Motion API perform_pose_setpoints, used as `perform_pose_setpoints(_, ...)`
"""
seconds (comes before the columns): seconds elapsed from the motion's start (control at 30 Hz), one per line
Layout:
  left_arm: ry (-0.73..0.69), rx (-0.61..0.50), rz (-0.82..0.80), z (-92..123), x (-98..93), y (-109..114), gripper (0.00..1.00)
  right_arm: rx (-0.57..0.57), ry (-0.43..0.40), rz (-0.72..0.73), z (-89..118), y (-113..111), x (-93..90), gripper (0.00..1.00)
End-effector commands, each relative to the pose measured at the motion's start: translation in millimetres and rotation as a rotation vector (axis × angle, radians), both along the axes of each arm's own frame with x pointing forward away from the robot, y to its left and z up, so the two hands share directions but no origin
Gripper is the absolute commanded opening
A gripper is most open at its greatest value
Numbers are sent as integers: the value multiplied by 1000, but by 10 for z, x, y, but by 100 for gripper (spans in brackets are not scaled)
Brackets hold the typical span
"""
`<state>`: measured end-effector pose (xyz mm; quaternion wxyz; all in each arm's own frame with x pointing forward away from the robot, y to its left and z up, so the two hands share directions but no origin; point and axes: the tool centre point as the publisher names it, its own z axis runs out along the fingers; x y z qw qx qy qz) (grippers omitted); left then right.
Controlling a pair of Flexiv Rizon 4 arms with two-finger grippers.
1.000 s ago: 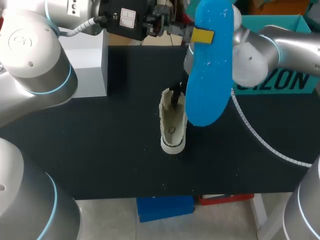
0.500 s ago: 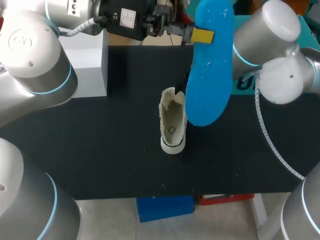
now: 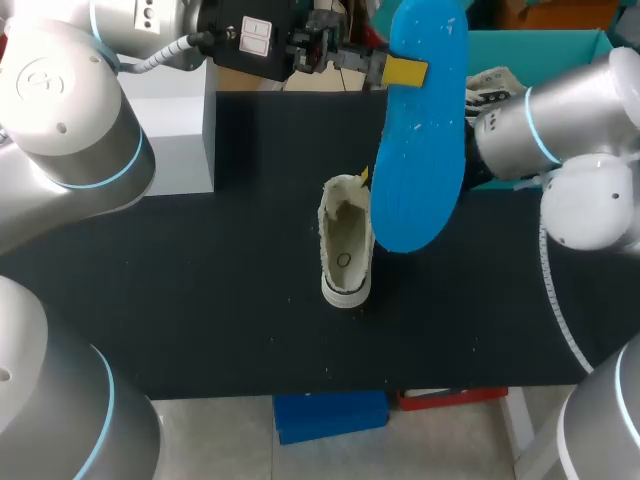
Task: Take the shoe out of the shoebox, open the shoe tongue, remove and reinsert the insole, then place the shoe into the shoebox
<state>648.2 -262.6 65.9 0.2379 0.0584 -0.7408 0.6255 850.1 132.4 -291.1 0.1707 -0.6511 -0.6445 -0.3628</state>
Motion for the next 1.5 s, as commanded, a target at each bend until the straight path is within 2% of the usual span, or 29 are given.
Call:
perform_pose_setpoints(0.03,0,-1,3,-10,-4,-17,0,274,-14,82,127,-87,-50,100)
perform_pose_setpoints(0.3,0,-1,3,-10,-4,-17,0,437,6,119,320,-88,-112,100)
perform_pose_setpoints(0.63,0,-1,3,-10,-4,-17,0,491,39,126,487,-100,-181,100)
perform_pose_setpoints(0.8,0,-1,3,-10,-4,-17,0,621,79,151,537,-91,-216,100)
perform_pose_setpoints(1.2,0,-1,3,-10,-4,-17,0,690,83,140,593,-100,-247,100)
perform_pose_setpoints(1.3,-152,-23,-4,48,12,-69,0,690,83,140,593,-100,-247,100)
perform_pose_setpoints(1.37,-198,-47,-7,33,65,-81,0,690,83,140,593,-100,-247,100)
perform_pose_setpoints(1.5,-239,-99,-16,-140,117,-82,0,690,83,140,593,-100,-247,100)
